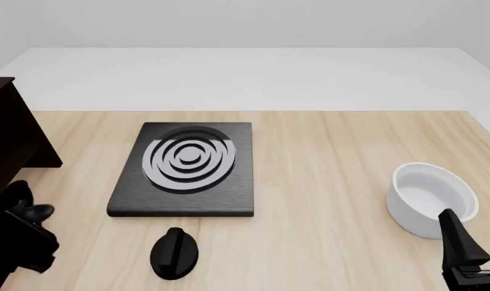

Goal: Put the frying pan under the cabinet shelf.

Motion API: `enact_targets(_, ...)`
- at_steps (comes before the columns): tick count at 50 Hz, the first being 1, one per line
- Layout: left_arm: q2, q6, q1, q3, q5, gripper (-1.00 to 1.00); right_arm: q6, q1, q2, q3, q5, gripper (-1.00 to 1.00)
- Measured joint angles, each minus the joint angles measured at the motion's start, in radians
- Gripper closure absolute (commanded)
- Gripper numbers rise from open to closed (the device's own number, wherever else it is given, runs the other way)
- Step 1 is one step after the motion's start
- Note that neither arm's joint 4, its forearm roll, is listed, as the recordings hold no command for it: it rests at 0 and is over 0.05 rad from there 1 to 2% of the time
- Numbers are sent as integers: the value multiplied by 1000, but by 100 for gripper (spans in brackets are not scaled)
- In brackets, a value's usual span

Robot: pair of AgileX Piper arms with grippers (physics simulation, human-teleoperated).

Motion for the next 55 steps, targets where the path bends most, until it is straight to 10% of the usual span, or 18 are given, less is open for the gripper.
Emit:
enact_targets(25,784,121,92,-8,-669,100,0,0,0,0,0,-100)
enact_targets(45,867,103,131,-44,-677,100,0,0,0,0,0,-100)
enact_targets(46,867,100,131,-44,-677,-100,0,0,0,0,0,-100)
enact_targets(55,875,27,144,-45,-677,-100,0,0,0,0,0,-100)
